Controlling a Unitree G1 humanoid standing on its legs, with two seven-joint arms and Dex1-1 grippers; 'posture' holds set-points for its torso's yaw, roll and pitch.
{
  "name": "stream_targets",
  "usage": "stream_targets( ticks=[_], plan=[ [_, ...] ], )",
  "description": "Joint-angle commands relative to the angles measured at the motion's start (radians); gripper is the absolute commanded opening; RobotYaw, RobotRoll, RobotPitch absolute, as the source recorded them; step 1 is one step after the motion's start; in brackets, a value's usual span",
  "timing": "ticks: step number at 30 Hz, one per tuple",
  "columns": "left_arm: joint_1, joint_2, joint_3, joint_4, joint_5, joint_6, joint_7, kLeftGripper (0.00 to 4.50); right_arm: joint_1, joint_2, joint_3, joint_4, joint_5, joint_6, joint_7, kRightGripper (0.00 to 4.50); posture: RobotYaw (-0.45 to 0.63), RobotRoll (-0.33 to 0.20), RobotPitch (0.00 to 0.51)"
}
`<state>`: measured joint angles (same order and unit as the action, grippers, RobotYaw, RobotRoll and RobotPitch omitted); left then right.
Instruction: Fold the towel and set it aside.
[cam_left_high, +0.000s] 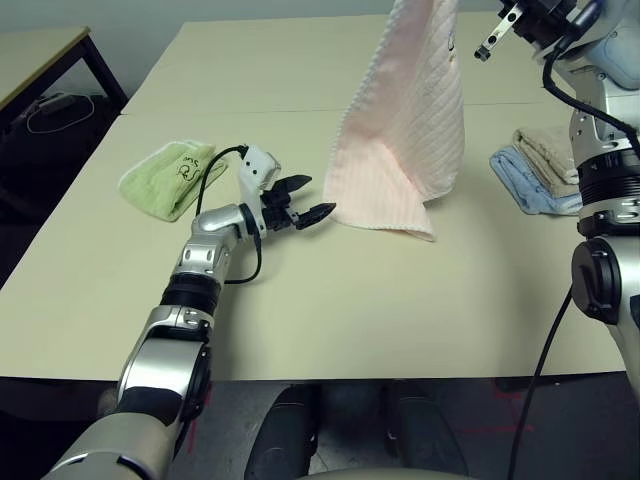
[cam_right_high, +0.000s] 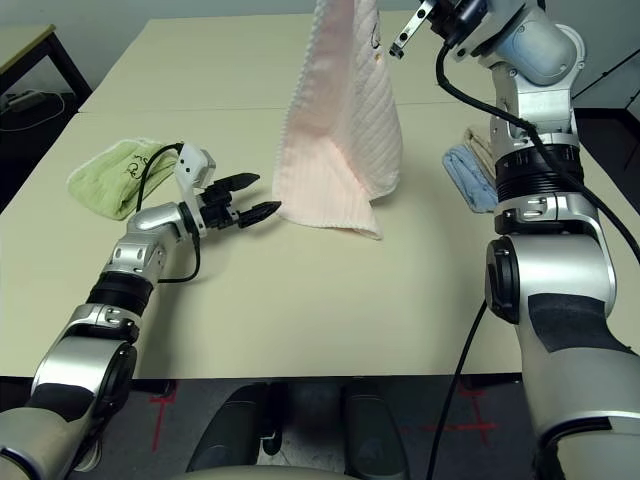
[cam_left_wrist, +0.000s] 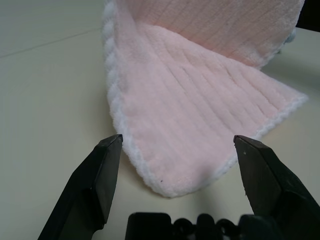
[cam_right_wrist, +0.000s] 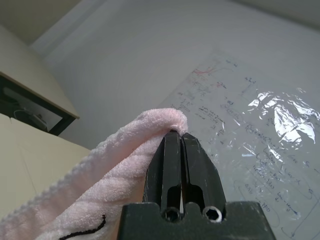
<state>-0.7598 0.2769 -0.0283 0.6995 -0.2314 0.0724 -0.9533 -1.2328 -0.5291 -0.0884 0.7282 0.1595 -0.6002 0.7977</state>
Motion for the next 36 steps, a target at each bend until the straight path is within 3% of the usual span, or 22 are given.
stream_targets(
  ticks=[1, 6, 11, 14, 17, 22, 31, 36],
  plan=[
    [-0.021, -0.046, 0.007, 0.032, -0.029, 0.083, -0.009, 4.50, 0.012, 0.001, -0.012, -0.005, 0.016, -0.007, -0.002, 0.05, -0.01, 0.000, 0.086],
    [-0.060, -0.069, 0.006, 0.087, -0.012, 0.108, -0.022, 4.50, 0.015, 0.001, -0.013, -0.022, 0.024, 0.003, 0.002, 0.05, -0.01, 0.000, 0.085],
    [-0.118, -0.065, 0.048, 0.180, 0.000, 0.013, 0.050, 4.50, 0.021, -0.002, -0.012, -0.035, 0.026, 0.010, -0.002, 0.05, -0.02, 0.000, 0.088],
    [-0.120, -0.033, 0.081, 0.116, -0.066, 0.076, -0.059, 4.50, 0.025, -0.002, -0.014, -0.033, 0.025, 0.013, -0.007, 0.05, -0.02, 0.000, 0.090],
    [-0.082, 0.029, 0.034, 0.059, -0.039, 0.119, -0.144, 4.50, 0.025, 0.001, -0.013, -0.032, 0.025, 0.013, -0.008, 0.05, -0.01, 0.000, 0.093],
    [-0.063, 0.067, 0.035, 0.070, -0.017, 0.136, -0.121, 4.50, 0.021, 0.006, -0.011, -0.030, 0.026, 0.015, -0.008, 0.05, -0.01, 0.000, 0.098],
    [-0.151, -0.022, 0.042, 0.266, 0.067, 0.107, 0.128, 4.50, 0.013, 0.012, -0.010, -0.049, 0.032, 0.031, -0.002, 0.05, -0.01, 0.000, 0.100],
    [-0.196, -0.042, 0.040, 0.322, 0.074, 0.097, 0.104, 4.50, 0.013, 0.008, -0.011, -0.056, 0.033, 0.037, 0.000, 0.05, -0.02, 0.000, 0.099]
  ],
)
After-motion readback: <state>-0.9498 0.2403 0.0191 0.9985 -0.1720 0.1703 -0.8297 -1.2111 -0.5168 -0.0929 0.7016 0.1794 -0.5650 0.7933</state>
